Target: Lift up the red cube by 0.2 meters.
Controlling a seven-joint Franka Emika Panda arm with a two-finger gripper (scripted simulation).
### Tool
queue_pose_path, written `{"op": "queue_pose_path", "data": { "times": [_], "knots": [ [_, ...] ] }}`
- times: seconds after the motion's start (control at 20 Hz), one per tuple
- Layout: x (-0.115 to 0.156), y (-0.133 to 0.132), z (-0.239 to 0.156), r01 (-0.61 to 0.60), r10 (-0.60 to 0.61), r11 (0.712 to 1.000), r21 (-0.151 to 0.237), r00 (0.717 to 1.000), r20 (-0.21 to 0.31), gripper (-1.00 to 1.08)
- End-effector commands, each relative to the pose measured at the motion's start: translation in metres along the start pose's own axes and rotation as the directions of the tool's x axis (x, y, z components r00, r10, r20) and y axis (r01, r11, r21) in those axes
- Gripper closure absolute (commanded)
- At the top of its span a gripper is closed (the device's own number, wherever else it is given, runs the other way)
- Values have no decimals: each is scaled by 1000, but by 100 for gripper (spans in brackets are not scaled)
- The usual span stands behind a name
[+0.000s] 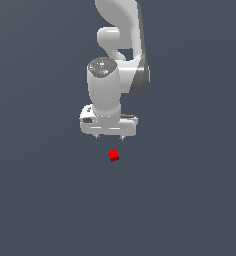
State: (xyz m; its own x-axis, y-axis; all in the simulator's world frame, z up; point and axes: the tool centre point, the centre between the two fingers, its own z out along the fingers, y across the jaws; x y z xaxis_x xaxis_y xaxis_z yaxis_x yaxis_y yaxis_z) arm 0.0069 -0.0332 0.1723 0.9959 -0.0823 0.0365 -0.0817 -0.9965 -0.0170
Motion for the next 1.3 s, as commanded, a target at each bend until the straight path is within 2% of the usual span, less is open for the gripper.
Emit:
{"op": "queue_pose_path", "data": {
  "times": [0.0, 0.35, 0.65, 1.0, 1.25],
  "knots": [
    [0, 0, 0, 0, 0, 1000, 0, 1000, 0, -92],
    [0, -1, 15, 37, -37, 999, 0, 999, 4, -92],
    [-1, -4, 52, 130, -130, 992, -1, 991, 13, -92],
    [-2, -8, 112, 278, -278, 961, 0, 960, 29, -92],
    [-3, -10, 141, 347, -347, 938, 0, 937, 37, -92]
  ]
}}
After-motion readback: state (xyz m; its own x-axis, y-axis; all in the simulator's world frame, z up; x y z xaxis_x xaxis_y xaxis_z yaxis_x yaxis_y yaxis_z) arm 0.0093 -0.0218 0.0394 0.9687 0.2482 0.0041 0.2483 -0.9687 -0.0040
